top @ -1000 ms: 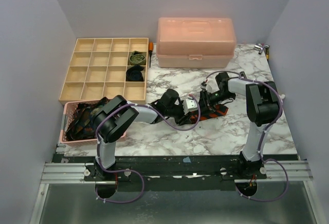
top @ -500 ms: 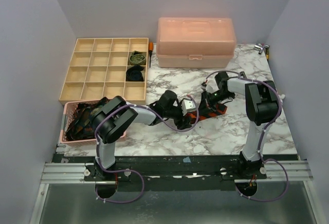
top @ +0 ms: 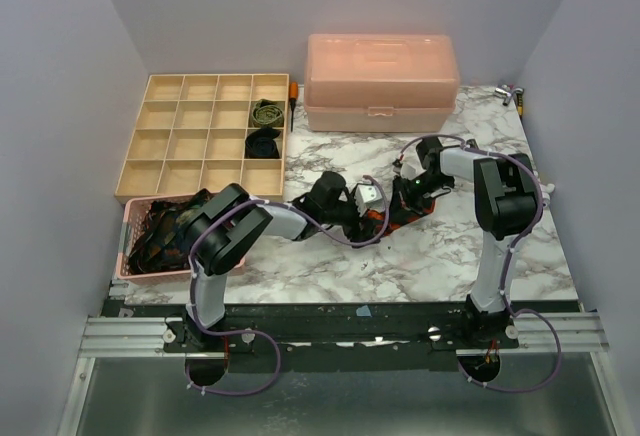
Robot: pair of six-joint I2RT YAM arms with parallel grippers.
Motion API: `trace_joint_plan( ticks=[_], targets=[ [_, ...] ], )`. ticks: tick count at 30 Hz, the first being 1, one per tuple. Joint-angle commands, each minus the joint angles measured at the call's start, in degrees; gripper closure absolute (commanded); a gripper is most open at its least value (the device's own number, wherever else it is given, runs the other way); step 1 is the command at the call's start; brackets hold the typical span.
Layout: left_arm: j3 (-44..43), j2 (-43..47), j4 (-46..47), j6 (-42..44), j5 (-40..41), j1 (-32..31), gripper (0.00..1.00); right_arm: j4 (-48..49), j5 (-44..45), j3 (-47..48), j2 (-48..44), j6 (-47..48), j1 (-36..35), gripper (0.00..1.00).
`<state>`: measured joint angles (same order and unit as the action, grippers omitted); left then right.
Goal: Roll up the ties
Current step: Roll the tie at the center of the board.
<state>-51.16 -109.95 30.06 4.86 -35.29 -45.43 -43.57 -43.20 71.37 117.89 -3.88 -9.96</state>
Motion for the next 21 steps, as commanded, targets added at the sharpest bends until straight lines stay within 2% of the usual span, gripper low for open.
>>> trace_joint_plan(
  ticks=[1, 5, 8, 11, 14, 15, 17, 18, 19, 20, 21],
  targets=[
    [-5.10, -3.23, 0.16, -4.59, 3.25, -0.11, 0.23, 6.05, 13.90, -1.24, 5.08, 3.31, -0.50, 1.00],
    [-9.06, -5.58, -5.30, -6.35, 6.80, -0.57, 0.33, 6.73, 11.21, -2.28, 3.35, 3.12, -0.48, 1.00],
    [-8.27, -5.79, -8.10, -5.14, 7.15, -0.61, 0.55, 9.52, 9.13, -5.32, -1.92, 0.73, -0.49, 1.00],
    [-3.37, -3.99, -7.76, 1.01, 5.59, -0.58, 0.71, 11.22, 8.01, -7.20, -7.88, -2.01, -0.35, 0.95],
    [-0.68, -2.85, -8.91, 5.29, 4.76, -0.49, 0.80, 9.79, 8.66, -6.31, -13.98, -3.17, 0.06, 0.78],
    [0.05, -2.52, -9.05, 6.31, 4.78, -0.52, 0.82, 8.97, 9.57, -5.68, -16.49, -2.82, 0.11, 0.76],
    [0.44, -2.29, -9.60, 8.26, 4.40, -0.43, 0.83, 7.60, 12.32, -4.16, -21.75, -1.92, 0.11, 0.69],
    [0.51, -2.20, -9.91, 9.04, 4.30, -0.42, 0.83, 7.66, 14.02, -3.74, -24.36, -1.31, 0.11, 0.62],
    [0.55, -2.01, -10.01, 9.85, 3.96, -0.43, 0.83, 8.74, 15.43, -3.81, -27.31, -1.31, 0.11, 0.53],
    [0.70, -2.02, -10.13, 10.53, 3.39, -0.35, 0.84, 10.67, 18.08, -4.43, -29.69, -3.16, 0.11, 0.35],
    [0.79, -1.97, -10.22, 11.29, 2.82, -0.28, 0.84, 14.90, 20.25, -6.42, -32.00, -6.00, 0.11, 0.23]
  ],
)
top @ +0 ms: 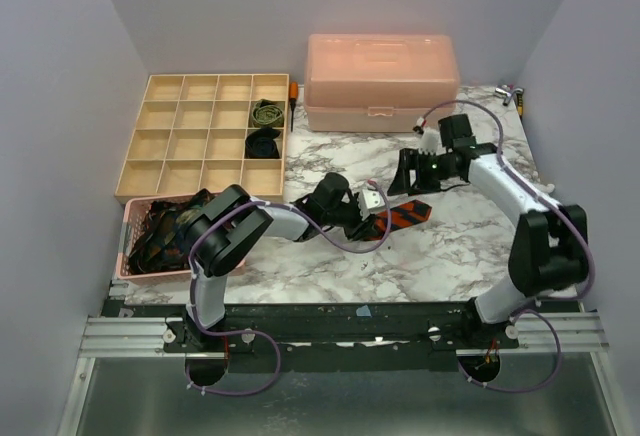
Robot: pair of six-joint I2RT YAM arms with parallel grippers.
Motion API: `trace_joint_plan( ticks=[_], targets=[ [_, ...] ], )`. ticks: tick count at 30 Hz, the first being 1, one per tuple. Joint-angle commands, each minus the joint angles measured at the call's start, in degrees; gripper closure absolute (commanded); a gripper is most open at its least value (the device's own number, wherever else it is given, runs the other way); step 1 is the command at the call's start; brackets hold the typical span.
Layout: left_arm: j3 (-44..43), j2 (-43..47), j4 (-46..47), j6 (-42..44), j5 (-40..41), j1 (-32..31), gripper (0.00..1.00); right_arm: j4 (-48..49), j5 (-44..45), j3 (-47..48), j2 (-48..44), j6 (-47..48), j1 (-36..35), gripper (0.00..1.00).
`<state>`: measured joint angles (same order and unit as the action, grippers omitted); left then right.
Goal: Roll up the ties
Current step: Roll the tie at the center of the board.
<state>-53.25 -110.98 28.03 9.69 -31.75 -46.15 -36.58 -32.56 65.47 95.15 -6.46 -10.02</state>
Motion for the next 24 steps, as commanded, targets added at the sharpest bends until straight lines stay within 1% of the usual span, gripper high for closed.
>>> trace_joint_plan(
  ticks=[1, 2, 3, 4, 5, 6, 7, 8, 9, 10, 13, 16, 21, 24],
  targets=[
    [3.02, -0.98, -8.17, 6.99, -1.44, 0.45, 0.84, 11.23, 10.76, -2.56, -10.36, -7.06, 0.18, 0.16],
    [3.15, -1.07, -8.01, 7.46, -2.16, 0.46, 0.84, 12.42, 10.82, -3.71, -10.17, -8.63, 0.19, 0.08],
    [3.30, -1.24, -7.95, 7.90, -3.27, 0.62, 0.84, 12.34, 9.52, -3.56, -8.79, -7.87, 0.27, 0.13],
    [3.39, -1.26, -8.07, 8.54, -4.04, 0.63, 0.84, 11.84, 7.22, -3.12, -6.92, -6.63, 0.27, 0.24],
    [3.50, -1.06, -8.16, 9.15, -4.80, 0.65, 0.84, 9.67, 3.04, -1.62, -3.89, -5.23, 0.62, 0.30],
    [3.57, -0.88, -8.17, 9.65, -5.20, 0.78, 0.84, 6.33, -2.22, -0.55, -1.37, -2.68, 0.85, 0.31],
    [3.56, -0.73, -8.17, 9.77, -5.50, 0.88, 0.84, 4.59, -7.30, -0.14, 0.62, -1.25, 0.88, 0.26],
    [3.51, -0.64, -8.17, 9.73, -5.74, 0.92, 0.83, 4.28, -9.38, -0.87, 1.05, -1.69, 0.88, 0.19],
    [3.43, -0.60, -8.17, 9.73, -6.00, 1.12, 0.83, 4.88, -10.26, -2.46, 0.67, -2.75, 0.88, 0.17],
    [3.37, -0.56, -8.17, 9.74, -6.20, 1.15, 0.83, 5.46, -10.99, -3.74, -0.05, -3.30, 0.88, 0.17],
    [3.20, -0.63, -8.15, 9.58, -6.47, 1.41, 0.84, 5.90, -11.32, -7.05, -0.48, -4.94, 0.88, 0.21],
    [3.28, -0.48, -7.80, 9.07, -6.58, 1.41, 0.83, 5.75, -10.81, -9.42, 1.35, -6.46, 0.88, 0.25],
    [3.99, 0.38, -6.75, 8.24, -7.42, 1.41, 0.82, 11.44, -4.64, -12.67, 5.19, -9.85, 1.45, 0.33],
    [4.94, 1.71, -5.47, 8.16, -8.53, 1.57, 0.81, 12.48, -5.75, -12.65, 8.54, -11.03, 3.95, 0.36]
  ],
)
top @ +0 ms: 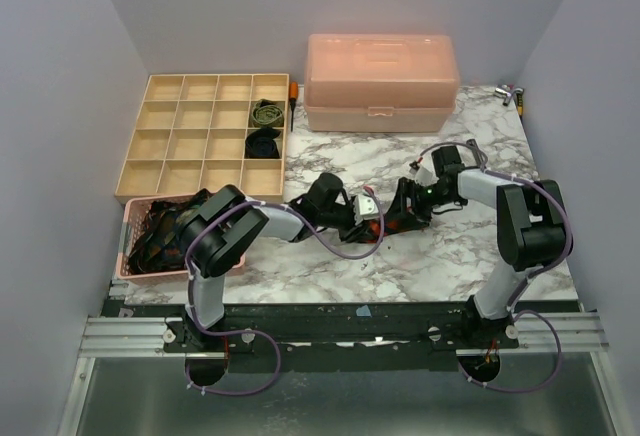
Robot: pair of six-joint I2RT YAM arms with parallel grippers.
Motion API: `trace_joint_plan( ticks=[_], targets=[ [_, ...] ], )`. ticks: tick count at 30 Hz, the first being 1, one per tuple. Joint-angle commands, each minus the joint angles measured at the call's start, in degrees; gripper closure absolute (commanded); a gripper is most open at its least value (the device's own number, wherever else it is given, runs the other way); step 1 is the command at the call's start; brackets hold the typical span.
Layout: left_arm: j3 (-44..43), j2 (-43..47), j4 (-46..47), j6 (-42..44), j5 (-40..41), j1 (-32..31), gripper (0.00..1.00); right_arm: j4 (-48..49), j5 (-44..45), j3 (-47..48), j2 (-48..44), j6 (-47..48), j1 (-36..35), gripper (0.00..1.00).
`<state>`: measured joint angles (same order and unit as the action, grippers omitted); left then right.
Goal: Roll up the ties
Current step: Roll the tie at the center of the board.
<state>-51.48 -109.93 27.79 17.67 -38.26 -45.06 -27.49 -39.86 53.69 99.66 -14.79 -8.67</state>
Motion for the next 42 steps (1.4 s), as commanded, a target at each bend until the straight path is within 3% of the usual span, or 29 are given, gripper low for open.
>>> trace_joint_plan(
  ticks=[1, 5, 9, 12, 17, 21, 26, 28, 30, 33, 37, 42],
  targets=[
    [3.65, 1.10, -4.69, 0.26, -2.42, 0.50, 0.82, 3.40, 1.74, -0.93, 4.63, -3.15, 3.13, 0.38],
    [4.40, 3.28, -1.24, -2.48, -1.64, 0.76, 0.82, 3.14, 2.35, -3.71, 5.23, -5.20, 4.73, 0.47],
    [5.30, 5.94, 4.71, -8.35, 1.92, 0.85, 0.82, 2.00, 3.63, -5.84, 4.85, -6.75, 5.00, 0.67],
    [5.41, 6.60, 7.97, -12.39, 5.90, 0.85, 0.81, 2.11, 4.80, -6.78, 5.18, -7.38, 4.97, 0.77],
    [4.46, 5.38, 7.22, -13.07, 15.92, 0.32, 0.82, 2.08, 5.84, -7.73, 5.03, -8.41, 5.06, 0.82],
    [6.01, 5.24, 5.92, -7.32, 20.05, -1.06, 0.85, 1.30, 6.10, -8.20, 4.63, -8.50, 5.06, 0.82],
    [4.45, 2.58, -3.24, -3.62, 23.10, -2.88, 0.84, 0.86, 6.46, -7.81, 4.59, -7.84, 5.06, 0.81],
    [5.58, 2.20, -3.89, -1.96, 21.62, -2.93, 0.83, -0.58, 5.20, -6.38, 4.46, -5.37, 5.06, 0.77],
    [6.32, 1.60, -4.64, -0.04, 19.32, -3.00, 0.81, -1.73, 2.10, -4.21, 3.62, -2.67, 5.06, 0.67],
    [6.26, 0.40, -6.08, 1.33, 18.11, -3.15, 0.79, -4.89, -6.41, -0.34, 1.66, 1.04, 4.99, 0.42],
    [5.52, -0.21, -7.39, 1.34, 16.41, -3.11, 0.78, -4.15, -11.76, 0.71, -3.67, -0.98, 3.88, 0.13],
    [4.73, -0.47, -8.28, 0.79, 14.79, -3.13, 0.78, 1.79, -11.95, 0.10, -5.49, -4.78, -0.23, 0.10]
  ],
)
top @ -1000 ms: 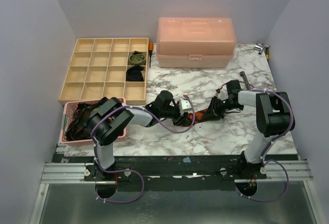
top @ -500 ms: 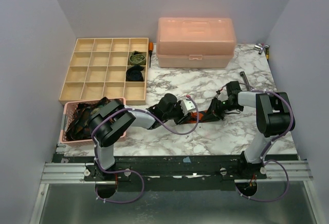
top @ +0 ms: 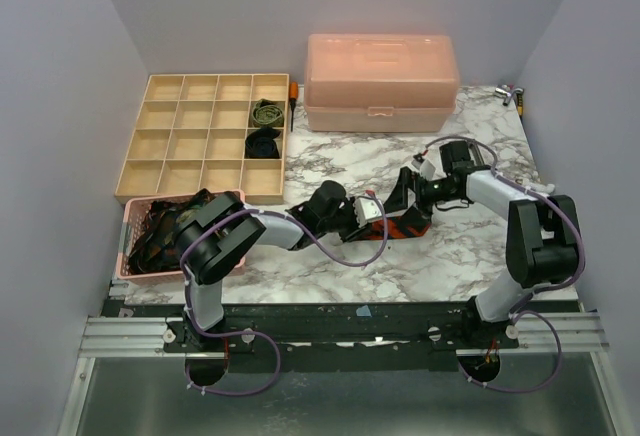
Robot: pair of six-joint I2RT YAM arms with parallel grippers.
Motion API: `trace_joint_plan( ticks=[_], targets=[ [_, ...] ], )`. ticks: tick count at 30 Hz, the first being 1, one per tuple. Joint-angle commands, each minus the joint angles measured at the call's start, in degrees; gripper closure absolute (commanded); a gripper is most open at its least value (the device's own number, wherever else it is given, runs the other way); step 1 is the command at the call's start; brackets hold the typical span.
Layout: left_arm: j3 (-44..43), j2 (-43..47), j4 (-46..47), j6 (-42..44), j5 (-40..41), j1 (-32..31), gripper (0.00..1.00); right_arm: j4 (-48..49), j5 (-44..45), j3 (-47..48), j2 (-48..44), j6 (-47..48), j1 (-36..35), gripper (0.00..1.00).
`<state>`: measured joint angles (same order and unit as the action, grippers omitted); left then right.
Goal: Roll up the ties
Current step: Roll the tie at the center of the board.
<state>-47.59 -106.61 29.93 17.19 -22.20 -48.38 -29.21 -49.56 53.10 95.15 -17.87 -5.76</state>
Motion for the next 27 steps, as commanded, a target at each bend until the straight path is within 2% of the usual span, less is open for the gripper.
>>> trace_joint_plan(
  ticks=[1, 7, 11, 14, 20, 24, 27],
  targets=[
    [0.79, -3.70, -10.42, 1.38, -1.60, 0.20, 0.78, 3.89, -1.94, 0.81, -0.07, -1.56, -3.80, 0.12],
    [0.06, -3.98, -11.18, 1.52, -2.91, 0.30, 0.77, 6.63, 0.37, 2.96, 6.46, -1.14, -5.90, 0.28],
    [-0.21, -3.96, -11.40, 1.77, -3.67, 0.37, 0.77, 6.87, 3.70, 2.81, 7.95, 0.00, -5.93, 0.47],
    [-0.31, -4.04, -11.45, 2.32, -4.32, 0.47, 0.77, 6.95, 4.58, 2.63, 9.27, 0.27, -5.93, 0.53],
    [-1.09, -4.53, -12.09, 2.58, -5.05, 0.74, 0.75, 8.78, 1.07, 2.48, 10.23, -0.04, -5.92, 0.55],
    [-1.49, -4.75, -12.35, 2.41, -5.57, 0.96, 0.74, 9.94, -3.28, 2.25, 10.25, -0.80, -5.98, 0.47],
    [-1.79, -4.92, -12.53, 2.15, -5.69, 1.01, 0.74, 10.13, -4.96, 2.23, 10.23, -1.02, -6.15, 0.48]
  ],
)
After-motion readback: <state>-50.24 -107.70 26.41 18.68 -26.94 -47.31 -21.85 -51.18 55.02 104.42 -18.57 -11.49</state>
